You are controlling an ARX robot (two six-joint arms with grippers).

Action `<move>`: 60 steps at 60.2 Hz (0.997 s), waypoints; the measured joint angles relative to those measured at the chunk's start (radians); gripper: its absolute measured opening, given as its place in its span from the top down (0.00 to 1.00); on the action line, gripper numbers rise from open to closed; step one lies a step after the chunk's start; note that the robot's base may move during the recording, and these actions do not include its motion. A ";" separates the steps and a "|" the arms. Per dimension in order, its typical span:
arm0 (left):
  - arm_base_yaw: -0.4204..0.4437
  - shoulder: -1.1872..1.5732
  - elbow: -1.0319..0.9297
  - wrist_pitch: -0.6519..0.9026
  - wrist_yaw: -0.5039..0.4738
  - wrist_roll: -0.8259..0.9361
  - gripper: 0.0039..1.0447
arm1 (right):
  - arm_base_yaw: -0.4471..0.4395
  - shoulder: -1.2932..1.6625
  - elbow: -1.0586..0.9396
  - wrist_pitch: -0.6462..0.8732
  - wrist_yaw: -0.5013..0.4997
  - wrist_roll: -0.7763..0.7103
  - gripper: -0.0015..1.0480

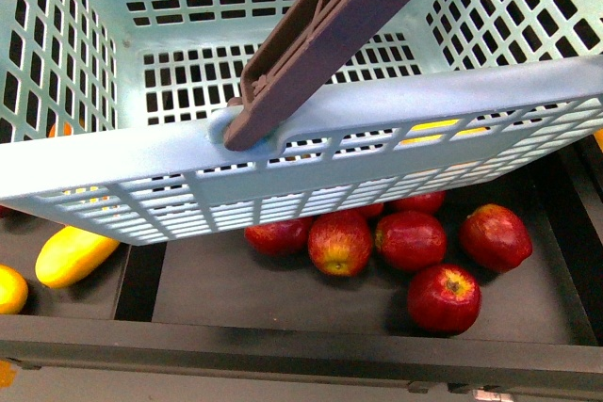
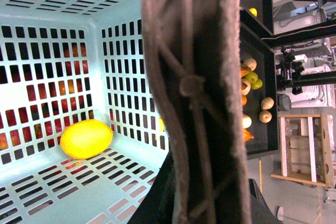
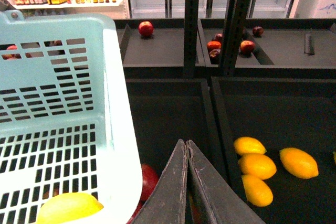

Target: Pick lemon and mango into basket

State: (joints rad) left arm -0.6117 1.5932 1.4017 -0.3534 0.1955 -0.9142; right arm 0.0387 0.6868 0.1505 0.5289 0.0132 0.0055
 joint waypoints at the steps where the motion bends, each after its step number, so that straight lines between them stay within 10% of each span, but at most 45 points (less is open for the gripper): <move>1: 0.000 0.000 0.000 0.000 0.000 0.000 0.96 | -0.011 -0.010 -0.006 -0.003 -0.005 0.000 0.98; 9: 0.000 0.000 0.000 0.000 -0.006 0.000 0.96 | -0.034 -0.065 -0.040 -0.026 -0.010 0.000 0.98; 44: -0.011 0.000 0.000 0.000 0.010 0.002 0.96 | -0.038 -0.083 -0.048 -0.030 -0.007 0.000 0.07; 60: -0.005 0.000 0.000 0.000 0.006 -0.005 0.96 | -0.038 -0.084 -0.049 -0.031 -0.010 -0.001 0.08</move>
State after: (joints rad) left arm -0.6170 1.5936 1.4017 -0.3531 0.2016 -0.9188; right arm 0.0010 0.6025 0.1013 0.4980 0.0029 0.0048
